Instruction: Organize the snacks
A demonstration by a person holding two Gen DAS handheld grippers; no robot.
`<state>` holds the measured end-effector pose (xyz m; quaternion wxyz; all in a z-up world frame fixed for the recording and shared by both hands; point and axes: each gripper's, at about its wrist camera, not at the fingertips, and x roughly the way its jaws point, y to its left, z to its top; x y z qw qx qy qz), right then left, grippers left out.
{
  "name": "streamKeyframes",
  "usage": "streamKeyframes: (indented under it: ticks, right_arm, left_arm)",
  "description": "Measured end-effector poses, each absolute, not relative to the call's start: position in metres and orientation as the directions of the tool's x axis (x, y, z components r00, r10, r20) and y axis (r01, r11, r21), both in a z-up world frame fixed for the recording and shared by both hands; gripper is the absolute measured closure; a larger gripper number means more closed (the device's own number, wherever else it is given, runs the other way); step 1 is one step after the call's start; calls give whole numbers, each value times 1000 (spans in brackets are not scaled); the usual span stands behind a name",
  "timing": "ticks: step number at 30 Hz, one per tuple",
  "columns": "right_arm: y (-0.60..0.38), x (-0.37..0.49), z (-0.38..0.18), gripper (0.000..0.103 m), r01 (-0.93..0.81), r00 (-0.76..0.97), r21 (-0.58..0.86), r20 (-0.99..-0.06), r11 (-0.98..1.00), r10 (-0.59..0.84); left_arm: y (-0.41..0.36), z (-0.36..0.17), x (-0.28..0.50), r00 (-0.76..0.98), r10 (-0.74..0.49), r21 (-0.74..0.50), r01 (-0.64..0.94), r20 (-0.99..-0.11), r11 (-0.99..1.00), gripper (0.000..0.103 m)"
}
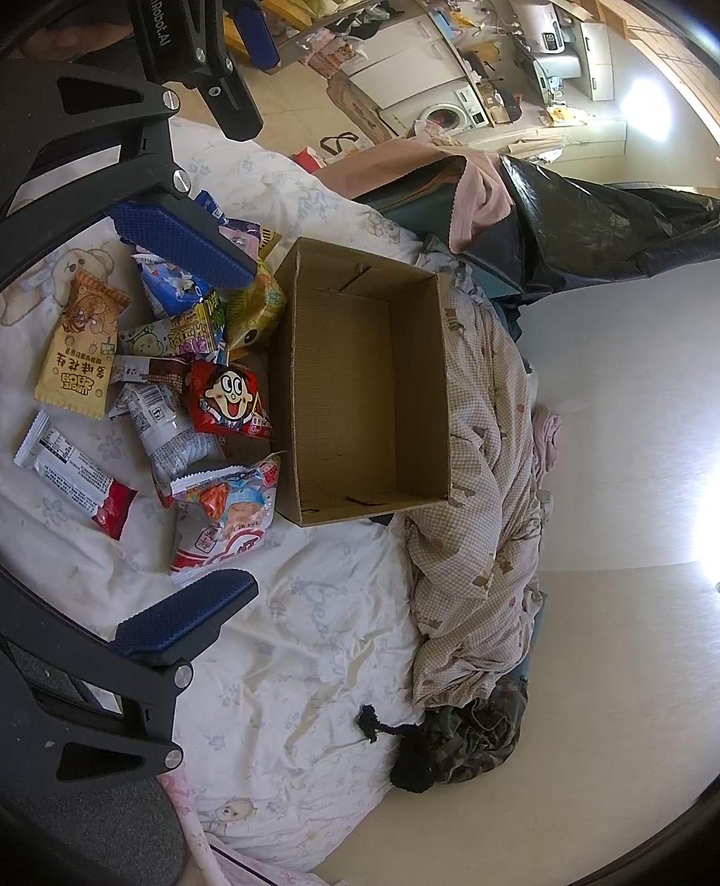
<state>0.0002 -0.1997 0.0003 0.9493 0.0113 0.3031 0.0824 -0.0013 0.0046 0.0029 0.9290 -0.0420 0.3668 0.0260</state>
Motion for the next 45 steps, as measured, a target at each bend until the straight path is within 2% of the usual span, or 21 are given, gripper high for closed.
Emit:
streamKeyframes:
  ticks: [22,25,31,34,38,41,43,45]
  right_arm:
    - [-202,2,-3,0,-139,791,75,-591,987,156]
    - [-206,11,-6,0,-130,753,96,-638,987,161]
    - [-230,42,-36,0,-55,581,166,-797,985,166]
    - [-258,61,-67,0,77,433,247,-881,966,191]
    - [-276,73,-106,0,190,248,332,-927,924,282]
    - [-266,74,-124,7,182,168,287,-952,941,258]
    - [-260,77,-137,16,179,137,266,-960,947,244]
    - [-254,79,-157,39,196,72,256,-966,946,247]
  left_arm:
    - [3,-3,-1,718,21,-51,-78,-695,996,0]
    - [2,-8,5,696,34,-27,-77,-717,997,0]
    - [3,-24,18,627,32,-28,-85,-779,996,0]
    - [2,-30,19,595,33,-24,-87,-803,996,0]
    - [3,-35,20,565,22,-36,-91,-825,995,0]
    - [7,-37,22,543,13,-51,-103,-840,993,0]
    - [9,-38,23,534,8,-61,-112,-845,992,0]
    - [11,-39,23,530,5,-66,-115,-848,991,0]
